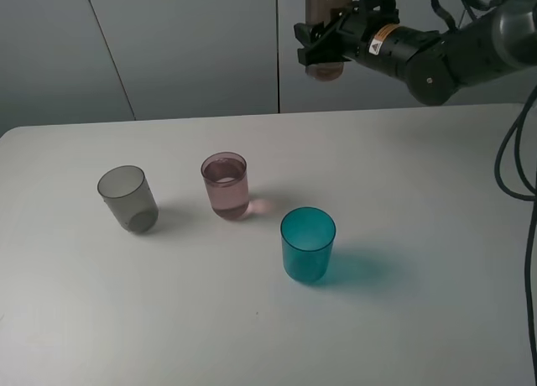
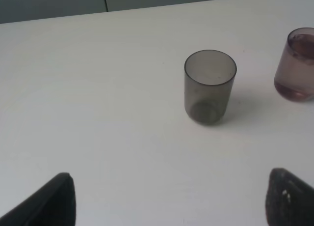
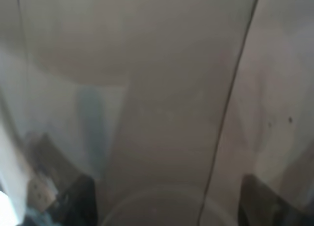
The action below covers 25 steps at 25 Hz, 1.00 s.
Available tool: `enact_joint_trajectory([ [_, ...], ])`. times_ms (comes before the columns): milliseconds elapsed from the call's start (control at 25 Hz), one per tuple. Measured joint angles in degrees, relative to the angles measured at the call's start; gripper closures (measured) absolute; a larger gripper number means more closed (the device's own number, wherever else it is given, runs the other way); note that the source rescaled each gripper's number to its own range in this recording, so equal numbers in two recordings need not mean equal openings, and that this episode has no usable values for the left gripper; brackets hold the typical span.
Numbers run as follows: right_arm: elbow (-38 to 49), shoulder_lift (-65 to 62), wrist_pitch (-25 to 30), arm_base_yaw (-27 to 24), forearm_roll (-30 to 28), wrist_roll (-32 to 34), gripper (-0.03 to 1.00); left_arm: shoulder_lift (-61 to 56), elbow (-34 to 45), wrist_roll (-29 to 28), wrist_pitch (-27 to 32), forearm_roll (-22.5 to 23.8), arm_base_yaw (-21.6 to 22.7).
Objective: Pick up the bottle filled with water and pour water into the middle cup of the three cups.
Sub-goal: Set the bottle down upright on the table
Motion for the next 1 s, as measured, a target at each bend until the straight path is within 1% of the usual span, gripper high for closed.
enact_joint_trajectory([
  [320,6.6,-10.0,6.0,-0.7,7.7,0.4,0.97,0.0,0.0,0.1,0.0,0.0,0.0],
  [440,9.3,-12.8,8.0,-2.1,11.9,0.4,0.97,0.0,0.0,0.1,0.0,0.0,0.0],
  [560,12.5,-14.7,8.7,-3.8,15.3,0.1,0.97,0.0,0.0,0.3,0.0,0.0,0.0],
  [640,14.5,-15.4,8.7,-4.5,17.0,-0.9,0.97,0.0,0.0,0.3,0.0,0.0,0.0],
  [800,18.1,-15.4,8.5,-5.2,19.9,-6.1,0.97,0.0,0.0,0.3,0.0,0.0,0.0],
  [920,22.5,-15.4,4.8,-5.2,22.2,-7.9,0.97,0.0,0.0,0.3,0.0,0.0,0.0],
  [1000,25.4,-15.4,1.3,-5.2,23.9,-11.0,0.97,0.0,0.0,0.3,0.0,0.0,0.0],
])
